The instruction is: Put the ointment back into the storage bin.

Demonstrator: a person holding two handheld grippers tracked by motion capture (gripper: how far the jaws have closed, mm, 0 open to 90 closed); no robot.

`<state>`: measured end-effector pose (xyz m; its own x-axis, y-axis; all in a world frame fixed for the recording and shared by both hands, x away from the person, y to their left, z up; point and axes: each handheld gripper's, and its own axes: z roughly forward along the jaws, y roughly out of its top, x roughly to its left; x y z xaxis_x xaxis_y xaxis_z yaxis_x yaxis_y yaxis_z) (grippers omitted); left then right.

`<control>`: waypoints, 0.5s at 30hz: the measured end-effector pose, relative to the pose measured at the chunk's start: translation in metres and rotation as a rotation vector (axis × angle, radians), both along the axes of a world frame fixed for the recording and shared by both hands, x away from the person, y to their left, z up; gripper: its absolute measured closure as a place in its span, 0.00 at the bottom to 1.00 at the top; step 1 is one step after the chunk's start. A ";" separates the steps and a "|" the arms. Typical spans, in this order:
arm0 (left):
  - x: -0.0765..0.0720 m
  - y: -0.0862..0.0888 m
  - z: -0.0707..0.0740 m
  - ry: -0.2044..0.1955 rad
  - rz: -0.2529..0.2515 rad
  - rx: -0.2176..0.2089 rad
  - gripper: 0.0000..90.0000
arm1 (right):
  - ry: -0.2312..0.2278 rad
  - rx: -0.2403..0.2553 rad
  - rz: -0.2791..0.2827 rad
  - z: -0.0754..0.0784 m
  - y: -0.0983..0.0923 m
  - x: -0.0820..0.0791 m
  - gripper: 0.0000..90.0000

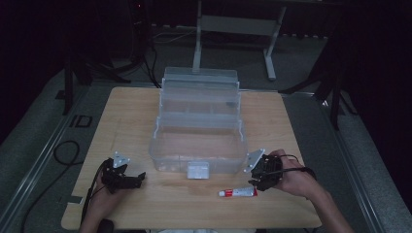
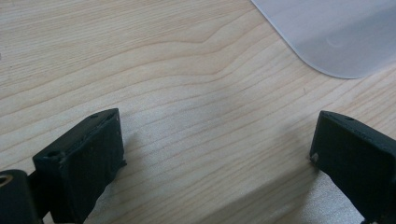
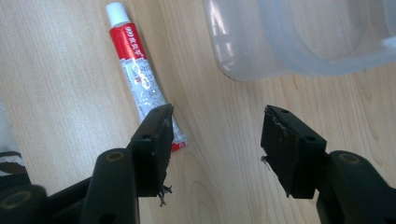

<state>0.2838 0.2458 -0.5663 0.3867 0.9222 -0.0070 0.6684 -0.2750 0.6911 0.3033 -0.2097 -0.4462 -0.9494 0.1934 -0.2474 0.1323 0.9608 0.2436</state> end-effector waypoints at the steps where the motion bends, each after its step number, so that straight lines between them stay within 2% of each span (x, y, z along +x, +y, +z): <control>1: 0.000 0.000 0.000 0.000 -0.001 0.000 0.03 | 0.002 -0.004 0.005 -0.001 0.001 0.000 0.48; 9: 0.000 0.000 0.000 0.000 0.000 0.000 0.03 | 0.025 -0.048 0.059 -0.012 0.014 -0.004 0.50; 15: 0.000 0.000 0.000 0.000 -0.001 0.000 0.03 | 0.041 -0.072 0.073 -0.020 0.020 -0.005 0.54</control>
<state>0.2838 0.2458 -0.5663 0.3876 0.9218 -0.0070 0.6681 -0.2757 0.6911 0.2978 -0.1894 -0.4659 -0.9699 0.1068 -0.2188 0.0701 0.9831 0.1690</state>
